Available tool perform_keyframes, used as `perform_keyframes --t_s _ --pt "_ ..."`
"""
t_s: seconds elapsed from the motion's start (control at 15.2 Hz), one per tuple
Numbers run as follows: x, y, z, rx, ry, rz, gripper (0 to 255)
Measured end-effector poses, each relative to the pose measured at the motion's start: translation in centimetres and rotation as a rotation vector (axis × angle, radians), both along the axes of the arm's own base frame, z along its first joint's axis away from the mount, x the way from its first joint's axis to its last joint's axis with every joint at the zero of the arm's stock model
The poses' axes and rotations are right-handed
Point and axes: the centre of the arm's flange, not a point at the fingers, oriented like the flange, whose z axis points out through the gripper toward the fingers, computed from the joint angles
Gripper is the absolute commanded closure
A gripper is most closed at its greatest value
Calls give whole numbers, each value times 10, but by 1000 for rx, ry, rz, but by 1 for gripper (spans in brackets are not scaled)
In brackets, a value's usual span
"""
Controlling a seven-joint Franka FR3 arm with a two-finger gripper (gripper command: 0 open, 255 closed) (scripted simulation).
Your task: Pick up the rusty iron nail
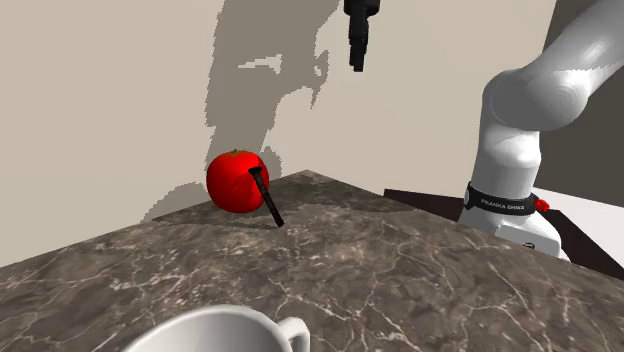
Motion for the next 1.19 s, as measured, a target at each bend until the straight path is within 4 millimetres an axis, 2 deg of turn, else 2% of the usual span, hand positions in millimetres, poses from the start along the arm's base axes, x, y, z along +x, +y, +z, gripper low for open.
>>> perform_keyframes --t_s 0.07,0.2,0.79,1.19 --pt "0 0 0 0 0 0 0" --pt "-3 16 -5 -6 -18 -9 0" --pt "-10 124 -57 -51 -146 -82 0" --pt "-2 201 -96 -81 -234 -133 0"
